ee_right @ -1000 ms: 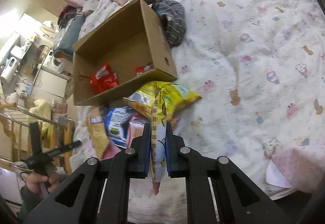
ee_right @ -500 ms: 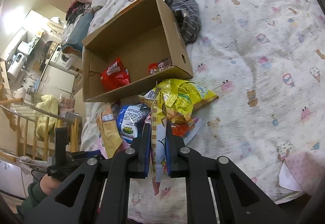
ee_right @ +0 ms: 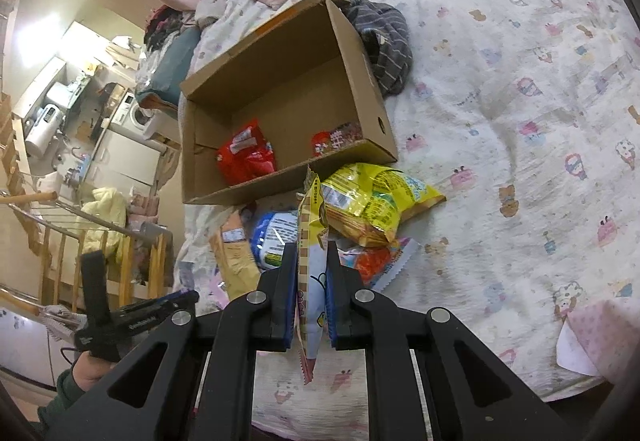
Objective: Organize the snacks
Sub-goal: 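Carry the snack bar into the box with the left gripper while the right carries the snack stick, then open both grippers to release the snack bar and snack stick in the box, then grasp the clear-wrapped brown candy from the bed with the left gripper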
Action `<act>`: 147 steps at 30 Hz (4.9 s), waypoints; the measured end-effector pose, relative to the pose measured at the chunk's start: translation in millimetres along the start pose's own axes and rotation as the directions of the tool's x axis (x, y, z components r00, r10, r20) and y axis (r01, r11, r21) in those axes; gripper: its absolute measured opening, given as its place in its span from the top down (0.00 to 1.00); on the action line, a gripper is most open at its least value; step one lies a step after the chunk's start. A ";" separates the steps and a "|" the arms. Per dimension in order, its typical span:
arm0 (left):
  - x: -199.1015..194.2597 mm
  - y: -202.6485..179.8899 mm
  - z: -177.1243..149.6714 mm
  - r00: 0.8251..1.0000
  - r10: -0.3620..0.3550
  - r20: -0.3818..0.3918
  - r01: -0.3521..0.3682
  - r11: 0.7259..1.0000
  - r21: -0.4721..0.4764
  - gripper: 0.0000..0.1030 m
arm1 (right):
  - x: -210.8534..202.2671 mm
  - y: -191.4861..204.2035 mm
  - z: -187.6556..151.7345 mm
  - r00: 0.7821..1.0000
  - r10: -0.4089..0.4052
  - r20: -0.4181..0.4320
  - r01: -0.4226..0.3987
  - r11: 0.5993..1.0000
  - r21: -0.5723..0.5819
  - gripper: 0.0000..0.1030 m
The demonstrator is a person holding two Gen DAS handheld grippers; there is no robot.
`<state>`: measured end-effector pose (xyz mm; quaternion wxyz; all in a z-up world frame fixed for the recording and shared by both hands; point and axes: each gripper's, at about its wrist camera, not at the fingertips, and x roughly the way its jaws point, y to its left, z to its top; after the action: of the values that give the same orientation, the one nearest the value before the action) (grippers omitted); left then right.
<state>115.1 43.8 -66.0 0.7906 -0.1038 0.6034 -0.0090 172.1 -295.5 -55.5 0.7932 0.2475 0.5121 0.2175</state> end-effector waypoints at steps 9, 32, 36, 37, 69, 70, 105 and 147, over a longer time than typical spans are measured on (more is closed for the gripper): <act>-42.8 -13.6 40.3 0.991 -0.035 0.132 0.036 0.999 -0.001 0.84 | -11.8 18.6 15.7 0.998 0.033 0.051 -0.032 0.999 -0.027 0.88; -26.3 -48.1 150.2 0.970 -0.073 0.233 0.058 0.996 0.070 0.84 | 50.2 39.5 117.0 0.997 -0.044 0.071 0.049 0.996 -0.069 0.88; -9.6 -48.1 158.8 0.971 -0.047 0.236 0.030 0.997 0.073 0.84 | 57.6 35.6 118.6 0.995 -0.041 0.089 0.046 0.998 -0.052 0.88; -8.4 -48.8 159.6 0.968 -0.038 0.246 0.020 0.997 0.077 0.84 | 58.0 37.1 118.7 0.994 -0.037 0.101 0.043 0.997 -0.058 0.88; 17.3 -58.1 151.0 0.980 -0.054 0.192 0.032 0.993 0.114 0.83 | 88.4 24.6 109.6 0.996 -0.085 0.015 0.086 0.996 -0.028 0.84; 17.7 -57.9 151.1 0.980 -0.056 0.189 0.035 0.993 0.112 0.83 | 88.9 24.7 109.4 0.996 -0.086 0.014 0.086 0.996 -0.027 0.84; -38.7 -43.5 112.6 0.941 -0.038 0.336 -0.008 0.991 0.133 0.32 | 50.1 43.8 83.0 0.996 -0.046 0.073 0.052 0.995 -0.086 0.17; 69.8 -1.0 52.6 0.991 0.119 -0.067 -0.120 0.993 -0.017 0.87 | 18.5 -53.8 21.2 0.995 -0.095 -0.026 0.098 0.977 0.192 0.16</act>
<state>184.4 41.1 -119.1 0.7683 -0.0753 0.6343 0.0413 203.6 -330.2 -94.2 0.7708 0.2961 0.5489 0.1303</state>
